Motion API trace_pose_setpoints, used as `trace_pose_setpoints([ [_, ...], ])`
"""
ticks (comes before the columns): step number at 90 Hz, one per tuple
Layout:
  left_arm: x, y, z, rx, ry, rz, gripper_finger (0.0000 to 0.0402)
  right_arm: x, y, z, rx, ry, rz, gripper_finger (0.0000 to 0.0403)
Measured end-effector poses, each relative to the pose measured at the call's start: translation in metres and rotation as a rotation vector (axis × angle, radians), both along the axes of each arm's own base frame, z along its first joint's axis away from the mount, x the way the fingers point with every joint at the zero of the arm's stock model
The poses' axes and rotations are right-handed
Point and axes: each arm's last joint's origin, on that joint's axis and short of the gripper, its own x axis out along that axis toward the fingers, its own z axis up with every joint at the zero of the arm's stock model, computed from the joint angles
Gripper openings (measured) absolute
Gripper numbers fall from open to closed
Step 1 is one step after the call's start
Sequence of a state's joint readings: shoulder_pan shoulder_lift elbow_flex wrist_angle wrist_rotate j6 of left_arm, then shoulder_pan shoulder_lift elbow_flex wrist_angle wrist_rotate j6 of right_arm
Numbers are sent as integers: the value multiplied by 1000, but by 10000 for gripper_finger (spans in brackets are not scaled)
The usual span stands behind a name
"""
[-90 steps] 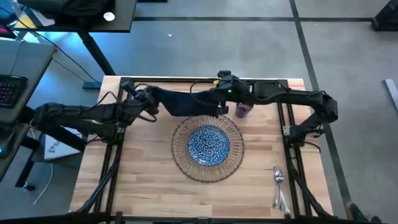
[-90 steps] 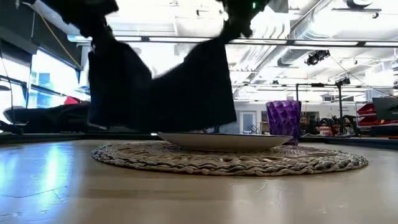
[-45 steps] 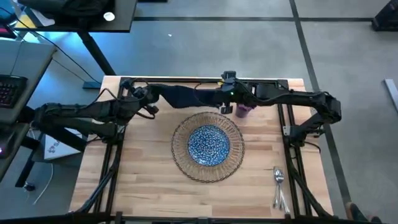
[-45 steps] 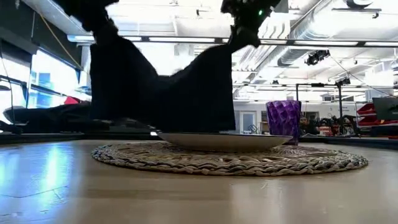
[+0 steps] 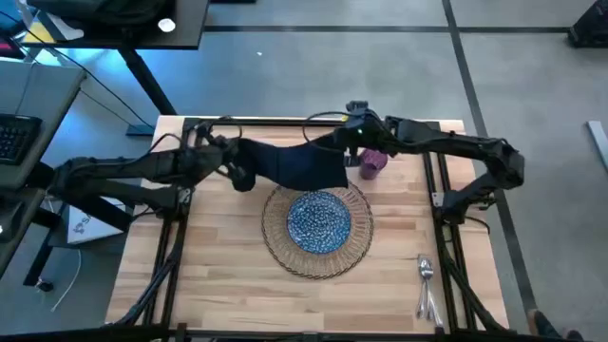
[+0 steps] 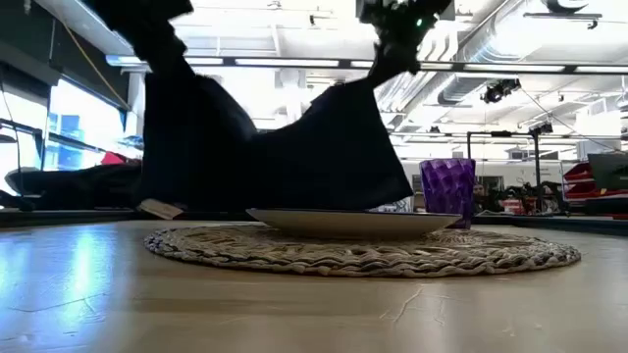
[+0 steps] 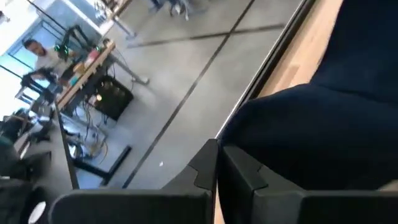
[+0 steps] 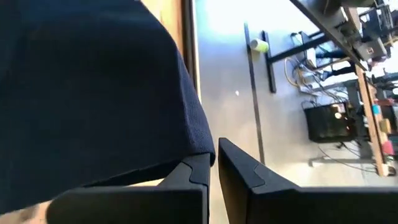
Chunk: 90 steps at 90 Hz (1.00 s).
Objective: Set table place
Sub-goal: Fold the blue table napkin
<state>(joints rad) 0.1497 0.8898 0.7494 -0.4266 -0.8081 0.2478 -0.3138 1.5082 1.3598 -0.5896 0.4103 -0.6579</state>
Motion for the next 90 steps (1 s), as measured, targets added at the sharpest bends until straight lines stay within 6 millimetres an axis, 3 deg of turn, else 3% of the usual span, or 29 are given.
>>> trace_pose_setpoints([
  [16, 1, 16, 16, 54, -15, 21, 0, -6, -14, 5, -48, -2, -8, 0],
  [29, 0, 23, 26, 45, -40, -1, 0, -8, -14, 10, -45, -26, 23, 0],
  [61, -2, 6, 25, -36, 26, -83, 0, -16, 7, 12, 89, -16, 90, 0],
  [77, 2, 4, 19, -97, 19, -118, 0, -8, 1, 1, 213, -45, 129, 0],
  [90, 8, 5, -8, -201, 31, -161, 0, 7, -8, -17, 284, -52, 113, 0],
])
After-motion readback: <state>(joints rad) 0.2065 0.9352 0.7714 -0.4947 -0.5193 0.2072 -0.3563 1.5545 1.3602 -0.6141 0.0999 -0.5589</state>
